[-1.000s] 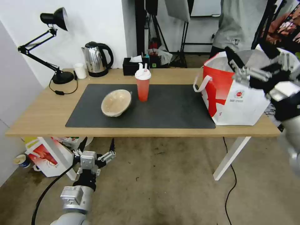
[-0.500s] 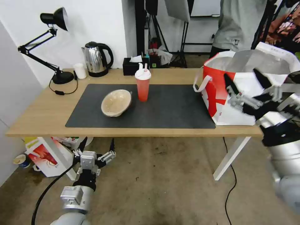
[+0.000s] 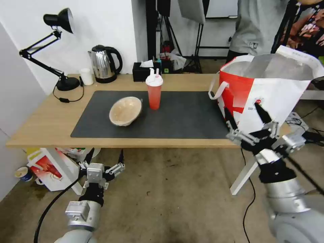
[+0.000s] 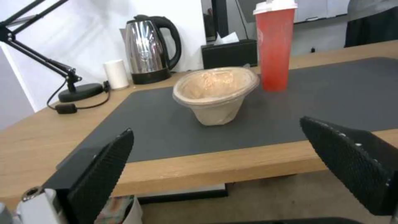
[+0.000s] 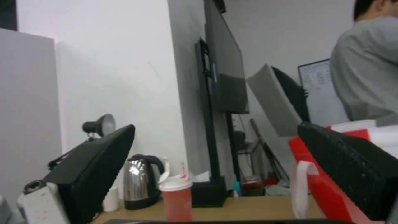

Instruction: Pick up the trash from the table and place it into the takeout bag.

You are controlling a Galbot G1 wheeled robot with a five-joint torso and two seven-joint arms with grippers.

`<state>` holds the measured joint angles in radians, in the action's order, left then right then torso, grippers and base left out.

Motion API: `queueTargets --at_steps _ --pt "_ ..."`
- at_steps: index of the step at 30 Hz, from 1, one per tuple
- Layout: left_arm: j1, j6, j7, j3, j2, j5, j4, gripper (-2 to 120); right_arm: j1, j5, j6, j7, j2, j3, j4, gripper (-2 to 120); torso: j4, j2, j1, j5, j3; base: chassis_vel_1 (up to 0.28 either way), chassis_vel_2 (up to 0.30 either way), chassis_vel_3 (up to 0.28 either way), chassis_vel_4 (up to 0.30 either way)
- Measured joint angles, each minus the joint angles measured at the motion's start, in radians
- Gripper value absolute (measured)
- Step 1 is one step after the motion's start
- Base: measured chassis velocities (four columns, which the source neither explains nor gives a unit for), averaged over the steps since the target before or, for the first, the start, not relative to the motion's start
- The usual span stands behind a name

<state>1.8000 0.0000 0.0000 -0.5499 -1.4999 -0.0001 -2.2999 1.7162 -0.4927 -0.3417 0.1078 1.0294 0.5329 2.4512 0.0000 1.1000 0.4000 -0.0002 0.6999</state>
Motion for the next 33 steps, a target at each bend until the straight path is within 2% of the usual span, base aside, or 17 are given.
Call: queueTargets --at_steps 3,10,14,33 --pt "0.0 0.0 0.0 0.0 0.0 0.0 0.0 100 0.005 0.04 -0.027 0.013 0.021 -0.018 -0.011 100 0.0 0.0 0.0 0.0 0.0 0.0 0.0 0.0 0.0" --pt "0.0 0.0 0.0 0.0 0.0 0.0 0.0 100 0.017 0.212 -0.151 0.125 0.094 -0.109 -0.06 100 0.0 0.0 0.0 0.0001 0.0 0.0 0.0 0.0 0.0" --pt "0.0 0.0 0.0 0.0 0.0 0.0 0.0 100 0.022 0.249 -0.186 0.142 0.127 -0.126 -0.081 100 0.0 0.0 0.0 0.0001 0.0 0.0 0.0 0.0 0.0" --pt "0.0 0.0 0.0 0.0 0.0 0.0 0.0 100 0.047 0.389 -0.266 0.176 0.195 -0.246 -0.172 100 0.0 0.0 0.0 0.0002 0.0 0.0 0.0 0.0 0.0"
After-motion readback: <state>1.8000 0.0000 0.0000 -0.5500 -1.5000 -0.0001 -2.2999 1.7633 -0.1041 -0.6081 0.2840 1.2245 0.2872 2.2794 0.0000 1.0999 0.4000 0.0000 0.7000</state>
